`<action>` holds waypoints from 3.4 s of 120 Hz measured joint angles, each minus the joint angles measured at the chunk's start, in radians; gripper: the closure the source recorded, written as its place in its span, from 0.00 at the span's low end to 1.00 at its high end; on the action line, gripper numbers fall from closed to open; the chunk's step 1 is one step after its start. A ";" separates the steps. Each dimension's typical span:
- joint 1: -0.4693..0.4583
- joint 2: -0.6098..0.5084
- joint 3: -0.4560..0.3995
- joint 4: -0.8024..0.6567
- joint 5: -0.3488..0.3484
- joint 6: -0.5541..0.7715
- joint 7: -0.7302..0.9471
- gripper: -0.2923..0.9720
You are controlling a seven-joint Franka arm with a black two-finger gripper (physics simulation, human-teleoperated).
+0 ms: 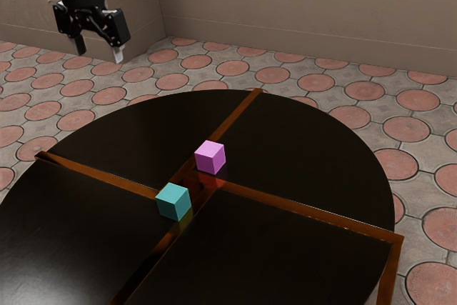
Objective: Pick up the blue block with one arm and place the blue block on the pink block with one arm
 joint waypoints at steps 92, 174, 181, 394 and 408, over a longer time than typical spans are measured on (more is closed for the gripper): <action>-0.034 0.045 0.014 0.204 -0.042 -0.134 -0.011 0.23; -0.002 -0.026 0.009 -0.629 -0.055 0.579 -0.013 0.23; -0.002 0.003 0.009 -0.629 -0.049 0.620 -0.008 0.23; -0.001 0.351 -0.028 -0.639 -0.041 0.988 0.060 0.23; -0.001 0.380 -0.028 -0.616 -0.040 0.988 0.061 0.23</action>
